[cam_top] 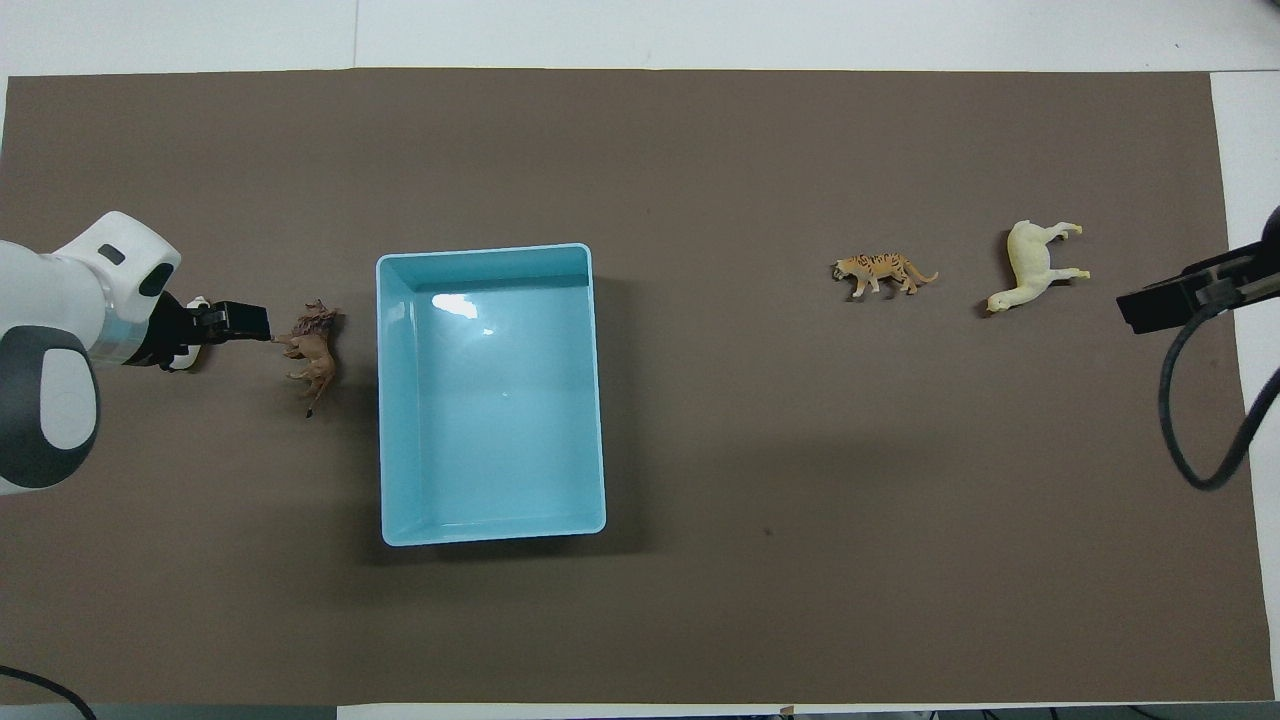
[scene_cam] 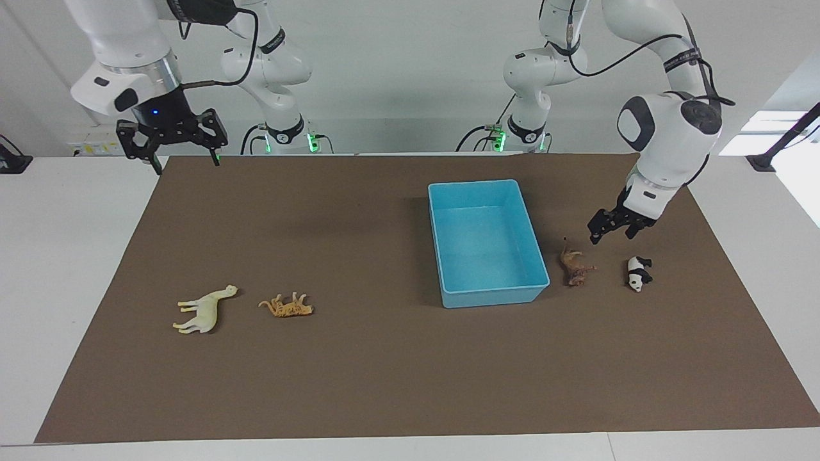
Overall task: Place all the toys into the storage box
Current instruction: 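Grasp the brown horse with the left gripper while the right gripper reaches the lion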
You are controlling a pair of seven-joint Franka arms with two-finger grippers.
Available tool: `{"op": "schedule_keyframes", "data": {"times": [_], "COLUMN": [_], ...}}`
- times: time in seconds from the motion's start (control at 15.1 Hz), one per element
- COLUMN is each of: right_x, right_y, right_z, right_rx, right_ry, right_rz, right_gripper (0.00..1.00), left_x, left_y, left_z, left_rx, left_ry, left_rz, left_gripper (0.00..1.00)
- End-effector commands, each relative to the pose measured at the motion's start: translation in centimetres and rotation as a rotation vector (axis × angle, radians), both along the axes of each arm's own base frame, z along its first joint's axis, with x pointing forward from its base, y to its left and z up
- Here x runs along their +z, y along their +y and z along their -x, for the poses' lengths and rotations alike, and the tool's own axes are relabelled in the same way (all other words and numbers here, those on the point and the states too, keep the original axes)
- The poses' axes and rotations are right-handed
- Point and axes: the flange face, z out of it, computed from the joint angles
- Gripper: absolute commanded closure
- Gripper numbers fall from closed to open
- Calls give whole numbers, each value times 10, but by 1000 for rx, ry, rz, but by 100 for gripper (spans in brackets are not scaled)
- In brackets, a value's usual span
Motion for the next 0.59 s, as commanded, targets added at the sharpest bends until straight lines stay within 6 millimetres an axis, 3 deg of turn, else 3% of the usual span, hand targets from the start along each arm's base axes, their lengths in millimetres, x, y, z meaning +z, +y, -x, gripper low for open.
{"op": "schedule_keyframes", "data": {"times": [0.0, 0.13, 0.33, 0.53], "right_x": [-32, -60, -100, -159], "right_y": [10, 17, 26, 45], "right_z": [8, -3, -18, -43], "right_rx": [258, 501, 734, 937], "right_ry": [-9, 19, 57, 106], "right_rz": [-1, -36, -65, -127], "right_gripper": [0, 0, 0, 0], "left_x": [-30, -48, -60, -80], "left_y": [-9, -15, -19, -25], "left_z": [1, 9, 15, 23], "left_rx": [4, -2, -10, -22], "left_ry": [-29, -48, -56, -28], "left_rz": [2, 1, 0, 1], "left_gripper": [0, 0, 0, 0]}}
